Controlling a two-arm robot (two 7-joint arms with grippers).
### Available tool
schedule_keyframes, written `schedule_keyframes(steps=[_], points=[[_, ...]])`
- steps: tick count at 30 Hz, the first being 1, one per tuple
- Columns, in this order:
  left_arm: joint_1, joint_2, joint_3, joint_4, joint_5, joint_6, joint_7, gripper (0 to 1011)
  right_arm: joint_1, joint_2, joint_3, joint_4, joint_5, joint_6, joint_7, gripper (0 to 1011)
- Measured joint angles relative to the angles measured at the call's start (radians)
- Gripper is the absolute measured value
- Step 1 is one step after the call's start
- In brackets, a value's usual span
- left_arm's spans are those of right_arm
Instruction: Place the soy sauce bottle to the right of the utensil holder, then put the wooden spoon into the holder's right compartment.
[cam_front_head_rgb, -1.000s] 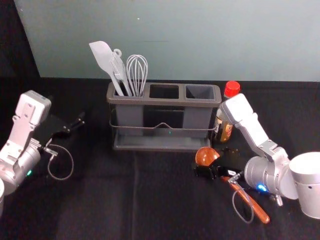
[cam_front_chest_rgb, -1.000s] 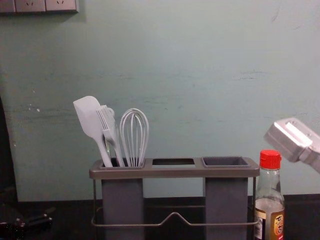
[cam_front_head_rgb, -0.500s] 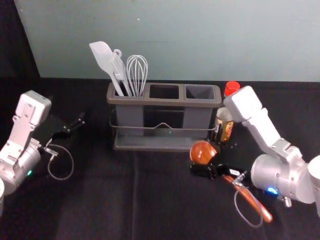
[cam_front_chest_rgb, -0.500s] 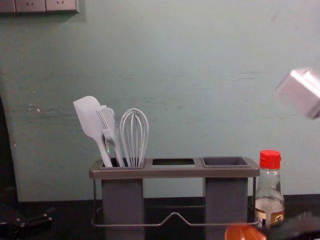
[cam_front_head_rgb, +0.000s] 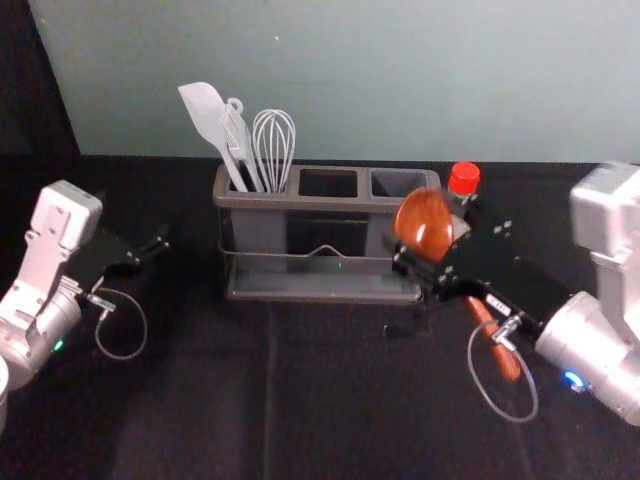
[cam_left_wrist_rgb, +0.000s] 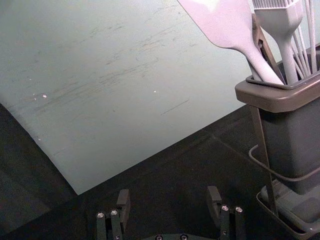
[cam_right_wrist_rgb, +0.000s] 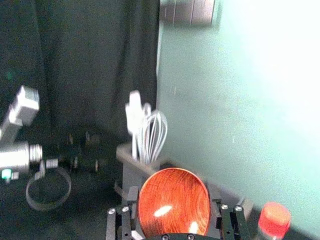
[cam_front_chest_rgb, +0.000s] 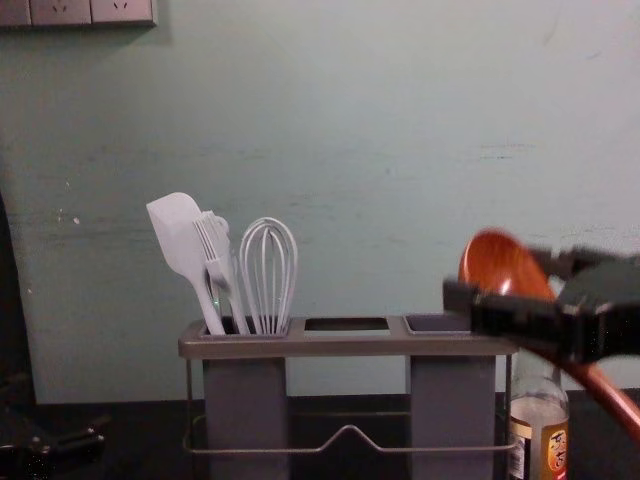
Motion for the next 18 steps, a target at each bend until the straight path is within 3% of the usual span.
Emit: schedule_keyframes(steps=[3,7,10,18], points=[[0.000,0.000,0.000,0.000,0.000,0.000,0.000,1005,-0.018,-0.012,0.014,0.021,0.028,-0.160,0.003,838],[0.000,0.000,0.000,0.000,0.000,0.000,0.000,1005,-0.028,-0.022,0.021,0.040,0.050,-0.289,0.009,838],[0.000,0.000,0.000,0.000,0.000,0.000,0.000,1005,-0.030,-0.026,0.021,0.049,0.063,-0.339,0.010,837],[0.000,0.000,0.000,0.000,0.000,0.000,0.000,1005,-0.026,-0.022,0.016,0.054,0.073,-0.342,0.006,838]])
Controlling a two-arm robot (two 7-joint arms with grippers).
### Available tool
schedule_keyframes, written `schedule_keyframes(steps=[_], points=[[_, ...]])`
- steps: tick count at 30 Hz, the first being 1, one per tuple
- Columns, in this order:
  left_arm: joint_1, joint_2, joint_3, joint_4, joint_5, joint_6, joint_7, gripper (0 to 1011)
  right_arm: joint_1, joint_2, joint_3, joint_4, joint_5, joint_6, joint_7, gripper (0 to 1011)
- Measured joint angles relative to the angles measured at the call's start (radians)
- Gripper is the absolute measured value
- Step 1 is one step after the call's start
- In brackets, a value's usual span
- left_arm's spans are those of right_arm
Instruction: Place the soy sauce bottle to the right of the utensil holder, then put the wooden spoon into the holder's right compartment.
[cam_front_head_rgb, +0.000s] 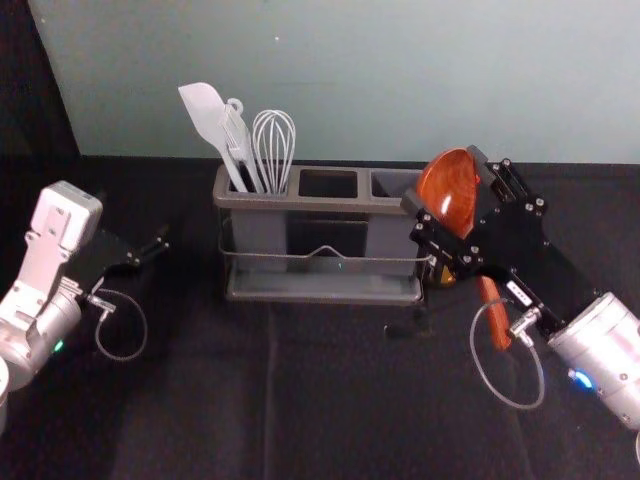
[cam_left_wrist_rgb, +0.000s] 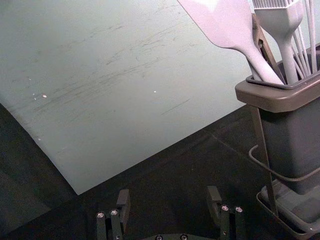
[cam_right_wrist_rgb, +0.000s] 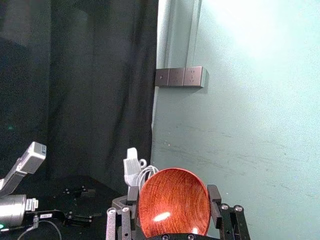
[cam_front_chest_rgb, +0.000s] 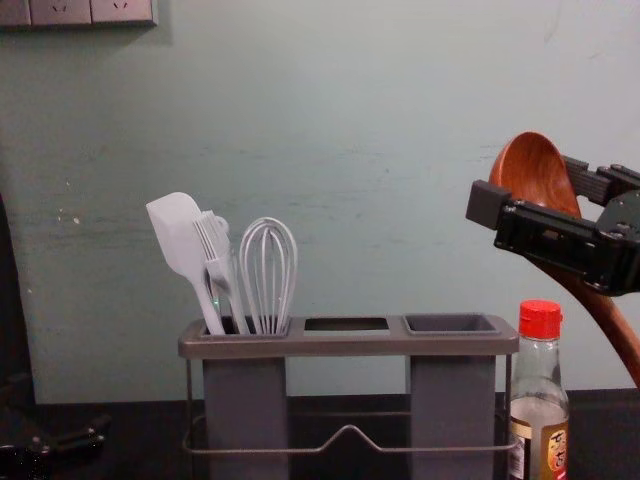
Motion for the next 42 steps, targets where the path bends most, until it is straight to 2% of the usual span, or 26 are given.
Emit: schedule_keyframes(steps=[26,29,33,42], points=[[0.000,0.000,0.000,0.000,0.000,0.000,0.000,1005,-0.001,-0.002,0.001,-0.001,-0.004,0.000,0.000,838],[0.000,0.000,0.000,0.000,0.000,0.000,0.000,1005,0.007,-0.002,-0.007,0.005,-0.003,0.000,-0.003,837],[0.000,0.000,0.000,0.000,0.000,0.000,0.000,1005,0.051,-0.009,-0.031,0.034,-0.004,0.007,-0.006,838],[0.000,0.000,0.000,0.000,0.000,0.000,0.000,1005,0.222,-0.045,-0.097,0.142,-0.005,0.024,-0.002,837]])
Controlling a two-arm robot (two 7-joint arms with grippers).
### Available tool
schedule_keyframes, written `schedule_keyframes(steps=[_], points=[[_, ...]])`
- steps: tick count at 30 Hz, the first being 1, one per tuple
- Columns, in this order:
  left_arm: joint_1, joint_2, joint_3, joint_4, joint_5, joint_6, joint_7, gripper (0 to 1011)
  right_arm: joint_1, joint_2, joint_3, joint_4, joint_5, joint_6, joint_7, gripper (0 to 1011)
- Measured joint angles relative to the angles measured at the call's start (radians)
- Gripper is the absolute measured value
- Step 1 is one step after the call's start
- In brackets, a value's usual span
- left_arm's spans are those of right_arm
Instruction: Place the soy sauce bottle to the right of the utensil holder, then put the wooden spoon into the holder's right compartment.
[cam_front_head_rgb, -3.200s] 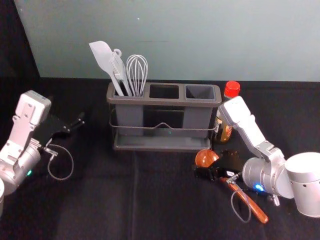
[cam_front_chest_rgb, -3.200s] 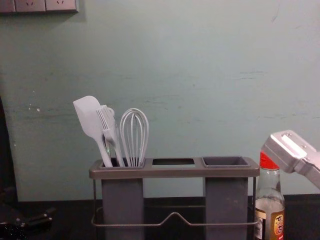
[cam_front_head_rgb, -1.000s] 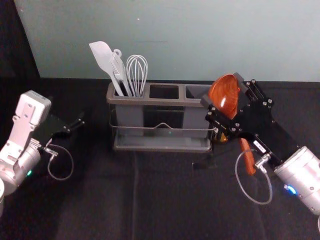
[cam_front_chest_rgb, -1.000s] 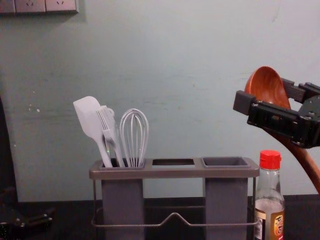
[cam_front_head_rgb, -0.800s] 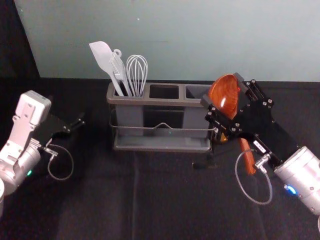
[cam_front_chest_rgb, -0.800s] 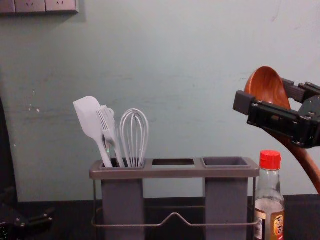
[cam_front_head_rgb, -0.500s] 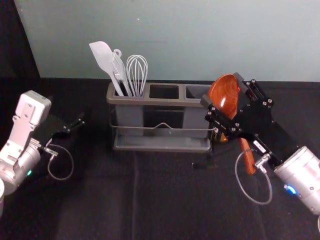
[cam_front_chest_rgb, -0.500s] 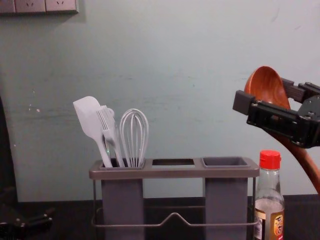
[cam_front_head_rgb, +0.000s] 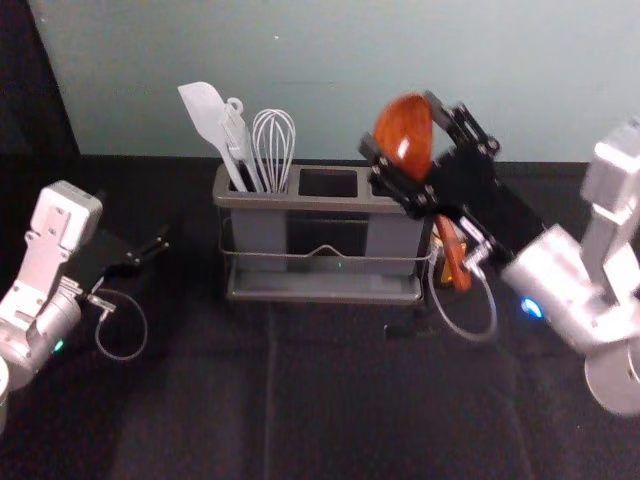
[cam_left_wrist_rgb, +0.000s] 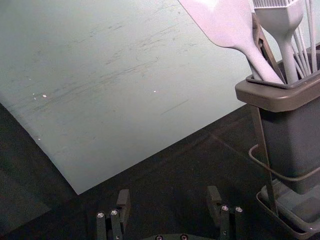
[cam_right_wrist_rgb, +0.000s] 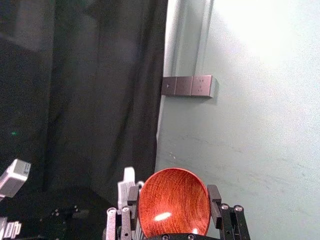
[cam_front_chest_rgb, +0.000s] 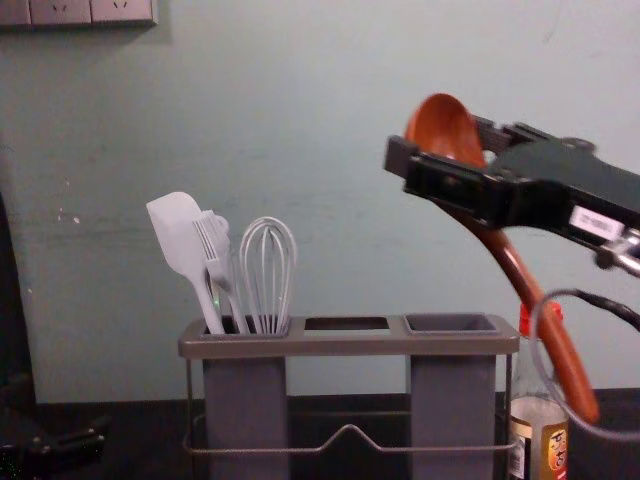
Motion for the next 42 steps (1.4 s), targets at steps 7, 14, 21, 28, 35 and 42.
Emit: schedule_keyframes(steps=[7,14,21,28,35,42], points=[[0.000,0.000,0.000,0.000,0.000,0.000,0.000,1005,0.120,-0.029,-0.037,0.102,0.016,0.001,0.020,838],[0.000,0.000,0.000,0.000,0.000,0.000,0.000,1005,0.225,-0.062,-0.060,0.200,0.025,-0.016,0.027,838],[0.000,0.000,0.000,0.000,0.000,0.000,0.000,1005,0.296,-0.091,-0.068,0.280,0.031,-0.052,0.029,838],[0.000,0.000,0.000,0.000,0.000,0.000,0.000,1005,0.353,-0.121,-0.079,0.370,0.028,-0.100,0.036,837],[0.000,0.000,0.000,0.000,0.000,0.000,0.000,1005,0.398,-0.150,-0.084,0.462,0.023,-0.182,0.058,837],[0.000,0.000,0.000,0.000,0.000,0.000,0.000,1005,0.420,-0.173,-0.088,0.544,0.009,-0.265,0.077,837]])
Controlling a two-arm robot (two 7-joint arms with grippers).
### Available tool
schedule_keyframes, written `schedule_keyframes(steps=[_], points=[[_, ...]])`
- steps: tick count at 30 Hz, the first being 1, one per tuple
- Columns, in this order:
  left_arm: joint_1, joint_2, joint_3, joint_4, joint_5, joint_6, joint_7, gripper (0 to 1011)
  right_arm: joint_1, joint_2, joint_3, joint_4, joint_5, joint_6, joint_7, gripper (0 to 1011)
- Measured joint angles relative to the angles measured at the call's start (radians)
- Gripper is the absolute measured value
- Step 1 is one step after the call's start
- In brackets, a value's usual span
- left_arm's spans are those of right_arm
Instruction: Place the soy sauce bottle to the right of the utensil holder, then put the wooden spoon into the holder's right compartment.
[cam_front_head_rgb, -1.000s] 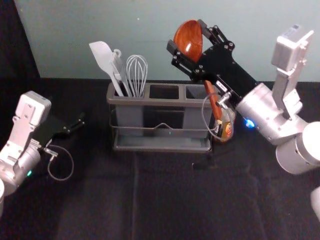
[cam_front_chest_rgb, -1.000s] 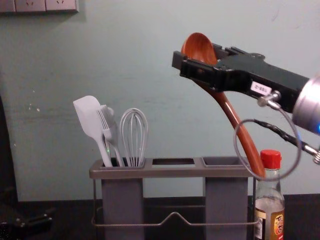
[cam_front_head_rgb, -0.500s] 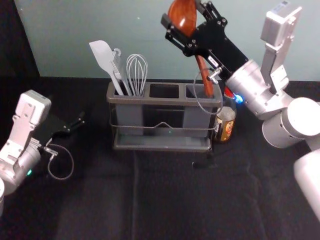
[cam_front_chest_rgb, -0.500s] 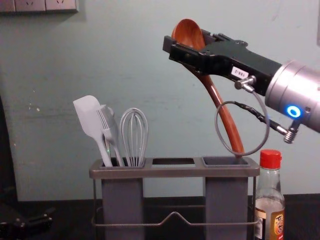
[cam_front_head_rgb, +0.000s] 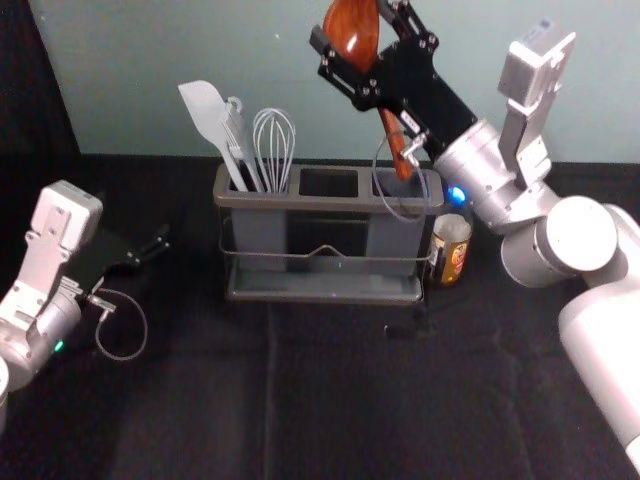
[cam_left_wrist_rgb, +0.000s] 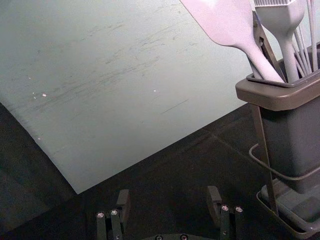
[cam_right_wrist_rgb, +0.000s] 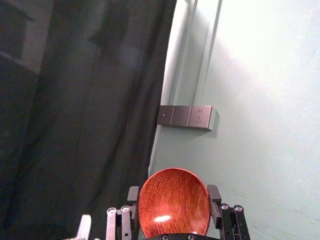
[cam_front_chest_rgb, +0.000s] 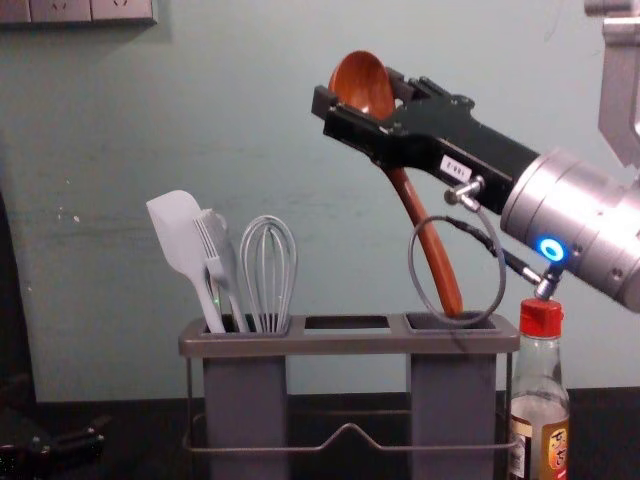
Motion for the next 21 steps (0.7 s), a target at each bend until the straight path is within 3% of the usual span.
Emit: schedule_keyframes(steps=[10,21], points=[[0.000,0.000,0.000,0.000,0.000,0.000,0.000,1005,-0.016,-0.023,0.016,0.075,-0.004,-0.077,0.008,838],[0.000,0.000,0.000,0.000,0.000,0.000,0.000,1005,-0.064,-0.026,0.036,0.096,-0.012,-0.113,0.012,837]])
